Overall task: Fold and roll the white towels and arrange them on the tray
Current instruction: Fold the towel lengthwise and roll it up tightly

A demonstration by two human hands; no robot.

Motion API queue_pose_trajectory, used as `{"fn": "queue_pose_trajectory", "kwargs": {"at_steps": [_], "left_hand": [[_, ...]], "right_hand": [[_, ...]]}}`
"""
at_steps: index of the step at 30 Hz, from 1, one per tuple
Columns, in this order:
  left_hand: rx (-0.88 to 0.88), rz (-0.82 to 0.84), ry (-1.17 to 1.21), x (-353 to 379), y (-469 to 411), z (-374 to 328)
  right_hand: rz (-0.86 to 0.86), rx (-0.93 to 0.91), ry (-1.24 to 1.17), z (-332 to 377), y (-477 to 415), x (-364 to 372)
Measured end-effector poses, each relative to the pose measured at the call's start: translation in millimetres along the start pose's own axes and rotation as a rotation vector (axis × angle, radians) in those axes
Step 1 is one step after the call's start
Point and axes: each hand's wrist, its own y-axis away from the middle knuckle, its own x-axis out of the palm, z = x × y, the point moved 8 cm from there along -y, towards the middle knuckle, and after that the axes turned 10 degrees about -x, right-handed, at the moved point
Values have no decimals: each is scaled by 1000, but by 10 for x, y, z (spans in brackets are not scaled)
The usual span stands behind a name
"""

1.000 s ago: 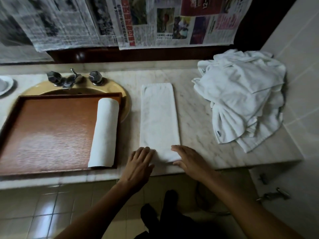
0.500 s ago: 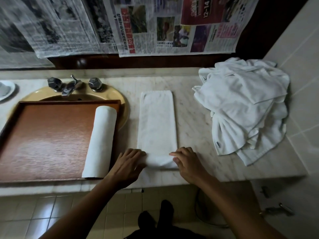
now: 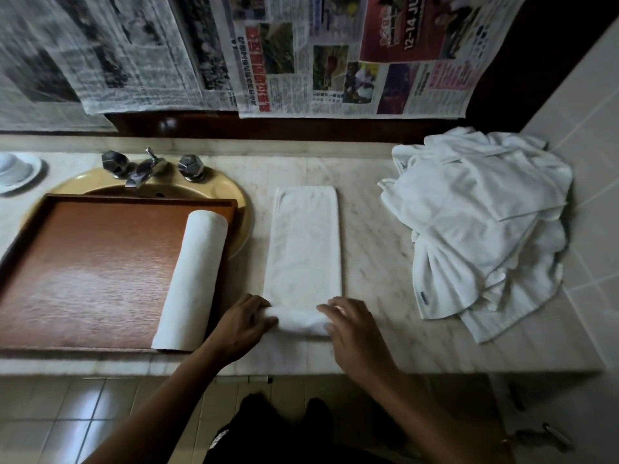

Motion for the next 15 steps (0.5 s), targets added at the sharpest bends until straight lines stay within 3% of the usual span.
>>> {"fn": "queue_pose_trajectory", "kwargs": {"at_steps": [6,10,12,15], "left_hand": [[-64,7,-25,-25,-97,-10],[91,-182,-284,-11,70,-229],[225,-139,-367,89,106,-355],[207,-38,-436,114,-21,-237]], "right_hand": [[192,-22,208,196,227,406],[179,8,222,178,153,391],[185,15,231,161,127,398],[217,23,258,80,115,426]]}}
